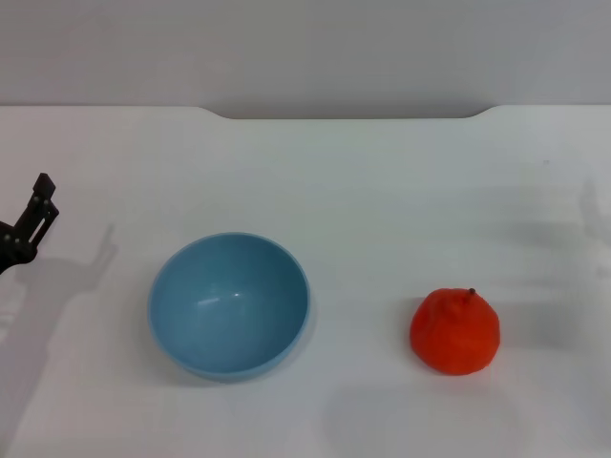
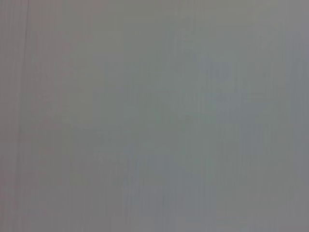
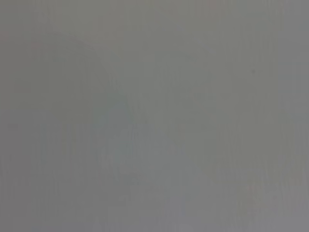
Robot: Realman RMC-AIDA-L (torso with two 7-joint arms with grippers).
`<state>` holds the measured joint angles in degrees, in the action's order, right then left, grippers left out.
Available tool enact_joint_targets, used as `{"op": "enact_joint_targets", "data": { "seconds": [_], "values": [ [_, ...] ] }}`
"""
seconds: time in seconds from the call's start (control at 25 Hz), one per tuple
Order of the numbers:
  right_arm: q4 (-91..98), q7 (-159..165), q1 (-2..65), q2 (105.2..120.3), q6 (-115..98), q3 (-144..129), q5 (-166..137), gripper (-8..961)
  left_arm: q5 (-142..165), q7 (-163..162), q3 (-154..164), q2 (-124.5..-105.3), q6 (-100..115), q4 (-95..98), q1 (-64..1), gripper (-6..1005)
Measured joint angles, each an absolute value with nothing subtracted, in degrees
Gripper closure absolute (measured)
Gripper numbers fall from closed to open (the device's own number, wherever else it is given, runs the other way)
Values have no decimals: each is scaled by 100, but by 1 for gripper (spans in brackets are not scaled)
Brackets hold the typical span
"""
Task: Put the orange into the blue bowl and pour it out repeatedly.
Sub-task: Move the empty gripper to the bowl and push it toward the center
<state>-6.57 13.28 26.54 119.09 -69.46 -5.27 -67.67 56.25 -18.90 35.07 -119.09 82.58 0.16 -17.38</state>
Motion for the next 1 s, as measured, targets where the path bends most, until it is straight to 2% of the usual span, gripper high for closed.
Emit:
{"op": "enact_joint_targets", "data": {
  "seconds": [0.56,1.0],
  "values": [
    [-641,1320,2654,11909,-6927,-527,-6767,385,5813,-2633,3527,-11905,8197,181,-1891,214],
    [-654,1358,2579,11909,-6954,-527,-6767,386,7642,-7617,5058,-11730,5923,3062,-2500,213]
  ]
}}
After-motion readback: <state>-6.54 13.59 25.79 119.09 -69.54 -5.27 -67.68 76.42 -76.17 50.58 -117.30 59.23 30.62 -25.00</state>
